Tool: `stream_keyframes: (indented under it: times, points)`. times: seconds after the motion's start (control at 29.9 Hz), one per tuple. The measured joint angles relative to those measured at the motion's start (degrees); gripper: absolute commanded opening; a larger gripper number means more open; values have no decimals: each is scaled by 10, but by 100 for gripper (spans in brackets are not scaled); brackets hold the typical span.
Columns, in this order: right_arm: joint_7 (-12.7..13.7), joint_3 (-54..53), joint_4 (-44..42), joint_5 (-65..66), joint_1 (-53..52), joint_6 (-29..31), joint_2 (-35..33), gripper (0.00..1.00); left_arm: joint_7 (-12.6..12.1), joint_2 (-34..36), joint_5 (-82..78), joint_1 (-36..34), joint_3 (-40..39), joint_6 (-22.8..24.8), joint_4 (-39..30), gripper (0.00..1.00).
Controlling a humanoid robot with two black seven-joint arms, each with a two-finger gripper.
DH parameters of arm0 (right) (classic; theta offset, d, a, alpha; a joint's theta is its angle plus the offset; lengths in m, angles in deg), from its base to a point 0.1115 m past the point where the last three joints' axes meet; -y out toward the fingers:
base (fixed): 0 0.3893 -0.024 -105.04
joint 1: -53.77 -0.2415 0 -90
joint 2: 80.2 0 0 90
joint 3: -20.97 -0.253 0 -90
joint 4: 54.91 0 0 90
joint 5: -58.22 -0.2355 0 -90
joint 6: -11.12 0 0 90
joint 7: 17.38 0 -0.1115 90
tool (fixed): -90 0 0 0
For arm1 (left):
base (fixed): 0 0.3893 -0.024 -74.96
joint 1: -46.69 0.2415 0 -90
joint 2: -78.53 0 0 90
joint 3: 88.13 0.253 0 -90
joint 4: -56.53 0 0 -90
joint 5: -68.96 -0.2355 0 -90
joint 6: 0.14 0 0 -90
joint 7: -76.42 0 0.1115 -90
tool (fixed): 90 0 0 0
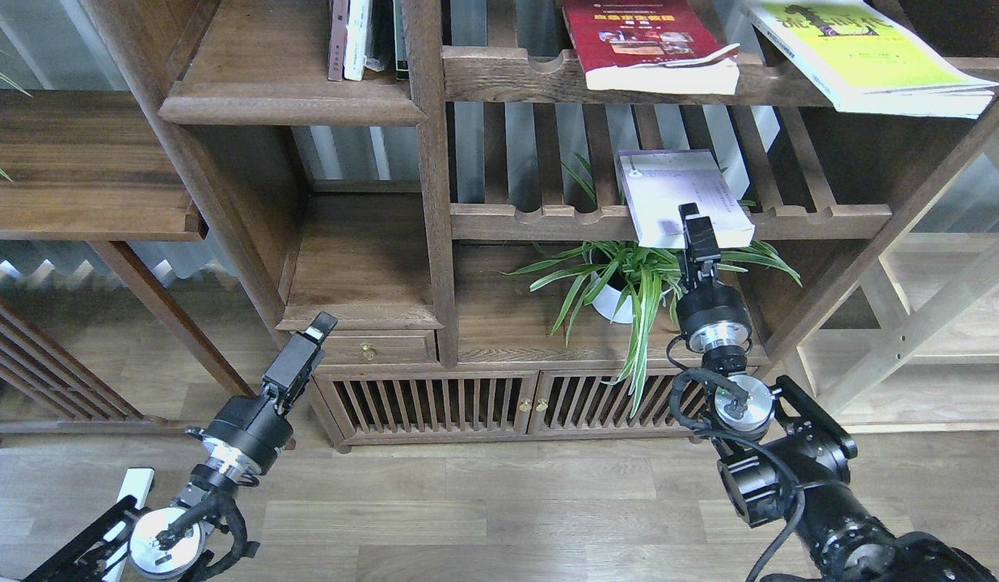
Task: Organize books on shelf
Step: 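Reach the right gripper up to the white book on the middle shelf, then grasp the white book's edge with the right gripper and tilt it out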
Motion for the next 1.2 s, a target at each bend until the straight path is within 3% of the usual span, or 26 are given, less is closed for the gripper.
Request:
stream_keyframes:
  times: [0.4, 0.53, 0.7, 0.87, 1.2]
  points:
    - [1, -2, -4, 0, -15, -49, 0, 97, 0, 3, 1, 5, 0, 0, 0, 100]
    - [1, -2, -5, 0, -18, -66, 0, 79, 1, 4, 1, 7, 0, 0, 1, 100]
    - [-4, -7, -5, 0, -22, -70, 0, 66, 2, 11, 14, 7, 0, 0, 2, 100]
    - [-6, -11, -5, 0, -22, -70, 0, 46, 2, 16, 16, 8, 0, 0, 2, 100]
    - [-13, -5, -4, 2, -19, -67, 0, 23, 1, 19, 18, 9, 0, 0, 3, 100]
